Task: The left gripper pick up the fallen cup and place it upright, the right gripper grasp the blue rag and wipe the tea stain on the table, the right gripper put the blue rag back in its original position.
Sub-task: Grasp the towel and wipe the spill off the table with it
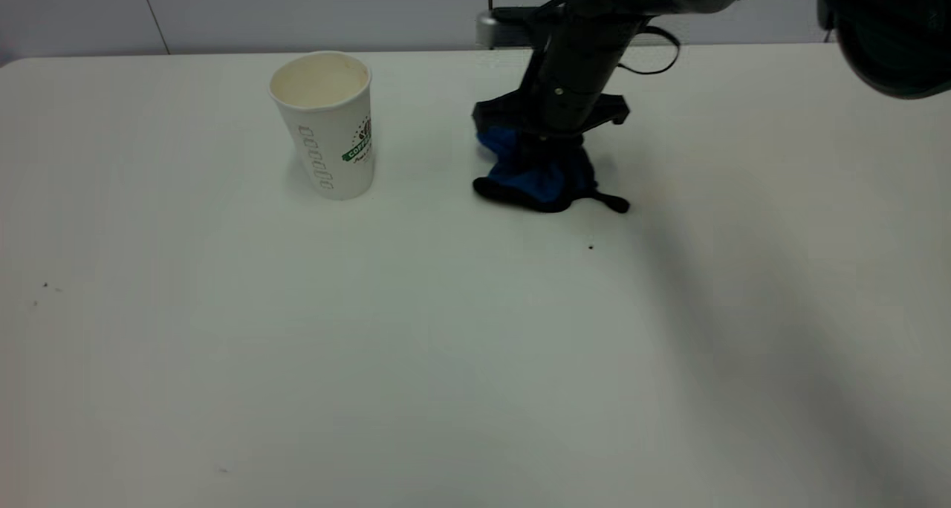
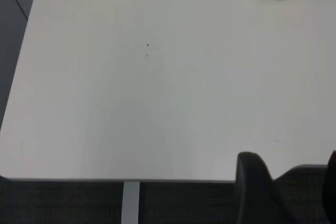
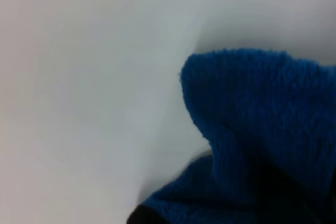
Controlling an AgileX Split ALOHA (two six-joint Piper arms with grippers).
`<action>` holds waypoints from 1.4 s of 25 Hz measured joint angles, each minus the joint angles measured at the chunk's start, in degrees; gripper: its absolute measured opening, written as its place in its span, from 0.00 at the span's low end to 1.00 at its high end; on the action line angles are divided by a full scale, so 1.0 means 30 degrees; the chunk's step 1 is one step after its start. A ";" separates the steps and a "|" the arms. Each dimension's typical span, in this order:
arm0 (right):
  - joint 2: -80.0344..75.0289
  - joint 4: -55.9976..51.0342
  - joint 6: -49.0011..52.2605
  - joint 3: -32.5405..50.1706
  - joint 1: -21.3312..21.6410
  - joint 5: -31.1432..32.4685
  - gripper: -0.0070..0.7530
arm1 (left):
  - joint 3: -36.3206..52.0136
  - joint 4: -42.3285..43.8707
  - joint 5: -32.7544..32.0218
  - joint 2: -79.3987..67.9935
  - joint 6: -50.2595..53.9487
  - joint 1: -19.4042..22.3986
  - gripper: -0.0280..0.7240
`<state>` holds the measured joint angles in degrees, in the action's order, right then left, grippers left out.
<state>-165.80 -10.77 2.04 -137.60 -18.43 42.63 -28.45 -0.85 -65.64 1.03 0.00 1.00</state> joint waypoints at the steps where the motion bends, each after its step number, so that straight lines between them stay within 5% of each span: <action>1: 0.0018 0.0069 0.0061 -0.0021 0.0492 0.0412 0.15 | 0.0000 0.0000 0.0000 0.0000 0.0000 0.0000 0.50; 15: 0.0234 0.0420 0.0144 -0.0182 0.5949 0.5836 0.22 | 0.0000 0.0000 0.0000 0.0000 0.0000 0.0000 0.50; 19: 0.0283 0.0656 -0.0269 -0.0182 0.7188 0.6772 0.43 | 0.0000 0.0000 0.0000 0.0000 0.0000 0.0000 0.50; 24: 0.0468 0.1169 -0.1656 -0.0182 0.7803 0.8161 0.90 | 0.0000 0.0000 0.0000 0.0000 0.0000 0.0000 0.50; 31: 0.2817 0.1902 -0.1875 0.1065 0.7869 0.8824 0.97 | 0.0000 0.0000 0.0000 0.0000 0.0000 0.0000 0.50; 35: 0.6946 0.1726 -0.1985 0.4277 0.7383 0.8807 0.97 | 0.0000 0.0000 0.0000 0.0000 0.0000 0.0000 0.50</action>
<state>-144.96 -5.59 -3.92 -124.77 3.72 69.05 -28.45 -0.85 -65.64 1.03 0.00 1.00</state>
